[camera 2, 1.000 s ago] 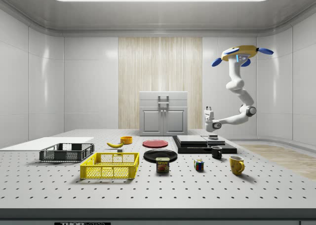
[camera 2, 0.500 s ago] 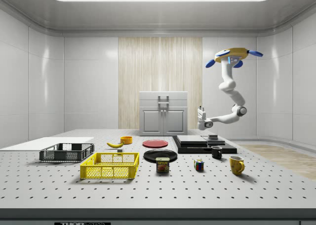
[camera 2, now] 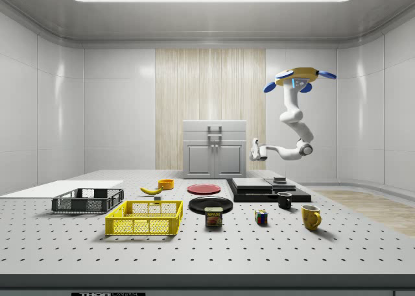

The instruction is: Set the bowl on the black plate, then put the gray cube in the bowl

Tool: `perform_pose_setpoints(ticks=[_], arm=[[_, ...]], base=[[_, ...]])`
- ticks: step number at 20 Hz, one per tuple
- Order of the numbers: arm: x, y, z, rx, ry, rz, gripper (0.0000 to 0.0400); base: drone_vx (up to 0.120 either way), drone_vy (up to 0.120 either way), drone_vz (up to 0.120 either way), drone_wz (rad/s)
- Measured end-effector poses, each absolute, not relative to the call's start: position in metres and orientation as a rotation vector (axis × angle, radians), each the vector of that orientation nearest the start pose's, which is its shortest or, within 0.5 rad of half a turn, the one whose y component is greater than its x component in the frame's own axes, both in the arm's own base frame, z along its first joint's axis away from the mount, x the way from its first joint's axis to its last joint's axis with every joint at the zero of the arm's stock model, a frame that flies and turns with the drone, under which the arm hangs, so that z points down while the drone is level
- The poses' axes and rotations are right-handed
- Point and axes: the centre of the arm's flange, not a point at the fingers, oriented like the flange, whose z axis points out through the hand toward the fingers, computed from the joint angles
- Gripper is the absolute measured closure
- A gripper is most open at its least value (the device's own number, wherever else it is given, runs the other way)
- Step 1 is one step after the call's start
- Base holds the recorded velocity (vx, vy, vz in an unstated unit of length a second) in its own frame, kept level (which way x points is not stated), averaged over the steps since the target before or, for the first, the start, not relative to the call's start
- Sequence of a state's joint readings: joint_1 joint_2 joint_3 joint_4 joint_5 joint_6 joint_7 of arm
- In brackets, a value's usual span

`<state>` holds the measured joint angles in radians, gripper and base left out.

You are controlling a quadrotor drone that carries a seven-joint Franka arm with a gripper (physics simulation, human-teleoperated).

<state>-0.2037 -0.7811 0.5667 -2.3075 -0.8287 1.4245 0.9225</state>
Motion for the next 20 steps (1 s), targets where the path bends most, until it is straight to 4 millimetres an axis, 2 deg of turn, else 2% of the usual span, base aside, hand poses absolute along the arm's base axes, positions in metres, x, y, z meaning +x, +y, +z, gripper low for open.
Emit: perform_pose_setpoints(ticks=[3, 6, 8, 10, 13, 20], arm=[[0.304, 0.097, 0.574, 1.324, -0.560, 0.689, 0.0000], [0.306, 0.078, 0.531, 0.869, -0.374, 0.752, 0.0000], [0.306, 0.061, 0.513, 0.628, -0.275, 0.772, 0.0000], [0.307, 0.045, 0.503, 0.446, -0.198, 0.781, 0.0000], [0.307, 0.027, 0.496, 0.262, -0.119, 0.786, 0.0000], [0.307, 0.008, 0.491, 0.074, -0.036, 0.785, 0.0000]], base=[[0.120, 0.000, -0.120, 0.000], [0.120, 0.000, -0.120, 0.000], [0.120, 0.000, -0.120, 0.000], [0.120, -0.100, -0.120, 0.000], [0.120, -0.120, -0.120, 0.000], [0.120, -0.120, -0.120, 0.000]])
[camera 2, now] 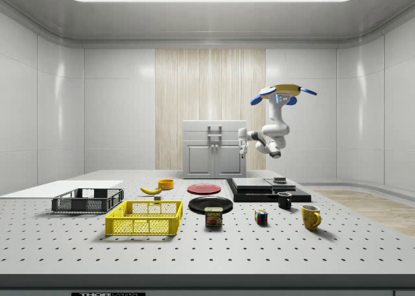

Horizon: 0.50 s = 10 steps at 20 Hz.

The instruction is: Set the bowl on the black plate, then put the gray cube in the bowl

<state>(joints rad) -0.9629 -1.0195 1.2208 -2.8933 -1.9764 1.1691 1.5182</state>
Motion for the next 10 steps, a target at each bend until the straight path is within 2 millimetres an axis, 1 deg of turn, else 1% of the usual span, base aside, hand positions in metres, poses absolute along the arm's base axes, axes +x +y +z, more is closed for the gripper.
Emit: perform_pose_setpoints(ticks=[2, 3, 9, 10], arm=[[0.3068, 0.0052, 0.4912, 0.052, -0.026, 0.785, 0.0000], [0.3068, 0.0043, 0.4911, 0.043, -0.022, 0.785, 0.0000], [0.3068, 0.0013, 0.4909, 0.015, -0.009, 0.784, 0.0000], [0.3068, 0.0010, 0.4908, 0.013, -0.008, 0.784, 0.0000]], base=[[0.120, -0.120, -0.100, 0.000], [0.120, -0.040, 0.000, 0.000], [0.120, 0.000, 0.000, 0.000], [0.120, 0.000, -0.040, 0.000]])
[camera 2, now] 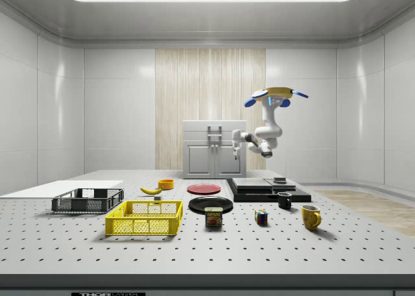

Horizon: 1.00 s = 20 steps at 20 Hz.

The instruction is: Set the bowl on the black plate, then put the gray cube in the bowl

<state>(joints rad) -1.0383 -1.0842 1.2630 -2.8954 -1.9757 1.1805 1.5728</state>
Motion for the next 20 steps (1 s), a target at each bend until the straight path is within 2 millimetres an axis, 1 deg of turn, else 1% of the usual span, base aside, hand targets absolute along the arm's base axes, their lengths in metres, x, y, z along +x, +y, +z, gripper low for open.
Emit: perform_pose_setpoints(ticks=[20], arm=[[0.3068, -0.0001, 0.4908, 0.001, -0.002, 0.784, 0.0000]], base=[[0.120, 0.000, -0.120, 0.000]])
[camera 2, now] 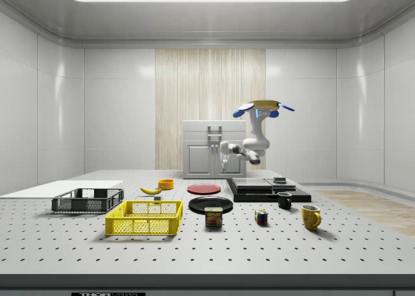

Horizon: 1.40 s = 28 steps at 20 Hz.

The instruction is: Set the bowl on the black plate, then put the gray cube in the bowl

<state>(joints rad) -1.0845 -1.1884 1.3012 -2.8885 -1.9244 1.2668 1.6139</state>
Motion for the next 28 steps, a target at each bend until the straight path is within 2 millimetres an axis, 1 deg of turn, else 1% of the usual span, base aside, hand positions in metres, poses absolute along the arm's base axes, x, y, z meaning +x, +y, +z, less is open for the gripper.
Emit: perform_pose_setpoints(ticks=[9, 13, 14, 19, 28], arm=[[0.3068, -0.0002, 0.4907, 0.001, -0.002, 0.785, 0.0000], [0.3068, -0.0001, 0.4907, 0.001, -0.002, 0.785, 0.0000], [0.3068, -0.0001, 0.4907, 0.001, -0.002, 0.785, 0.0000], [0.3068, -0.0001, 0.4907, 0.001, -0.002, 0.785, 0.0000], [0.3068, -0.0001, 0.4907, 0.001, -0.002, 0.785, 0.0000]], base=[[0.120, 0.000, -0.004, 0.000], [0.120, 0.110, 0.000, 0.000], [0.120, 0.000, 0.000, 0.000], [0.120, 0.000, -0.104, 0.000], [0.120, 0.000, 0.000, 0.000]])
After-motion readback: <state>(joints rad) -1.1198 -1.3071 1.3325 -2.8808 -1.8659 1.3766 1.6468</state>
